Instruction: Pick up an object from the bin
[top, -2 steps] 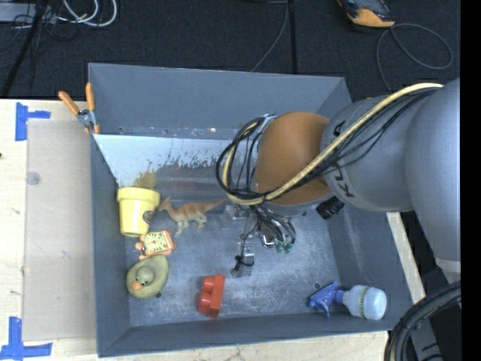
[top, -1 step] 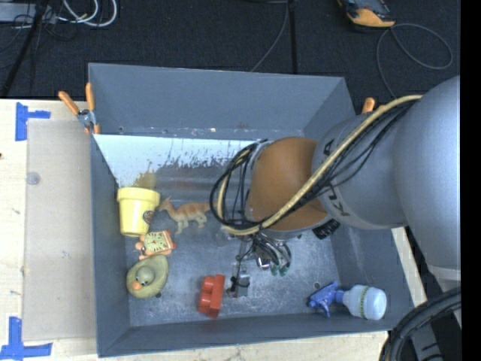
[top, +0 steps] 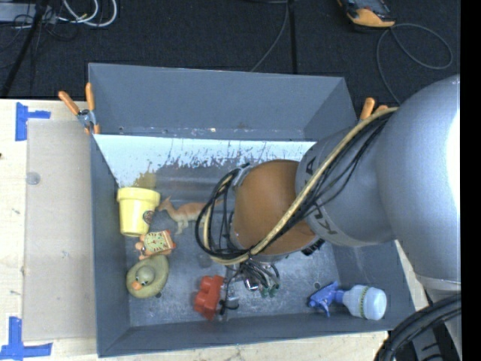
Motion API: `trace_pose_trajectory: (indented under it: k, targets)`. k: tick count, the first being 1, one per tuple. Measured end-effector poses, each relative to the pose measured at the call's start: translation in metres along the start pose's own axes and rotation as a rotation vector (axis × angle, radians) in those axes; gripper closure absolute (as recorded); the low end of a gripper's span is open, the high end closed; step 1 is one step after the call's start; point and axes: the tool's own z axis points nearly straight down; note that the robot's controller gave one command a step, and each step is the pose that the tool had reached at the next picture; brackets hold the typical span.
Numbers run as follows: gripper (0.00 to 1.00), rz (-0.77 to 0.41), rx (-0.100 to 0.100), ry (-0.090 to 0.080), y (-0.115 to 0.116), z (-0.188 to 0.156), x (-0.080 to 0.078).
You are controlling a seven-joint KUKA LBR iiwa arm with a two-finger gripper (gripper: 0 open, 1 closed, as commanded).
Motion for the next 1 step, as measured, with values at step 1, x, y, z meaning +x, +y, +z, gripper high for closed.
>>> trace_pose_trajectory:
  k: [1]
  targets:
    - [1.00, -0.408, 0.010, -0.007, -0.0195, 0.0149, 0.0143]
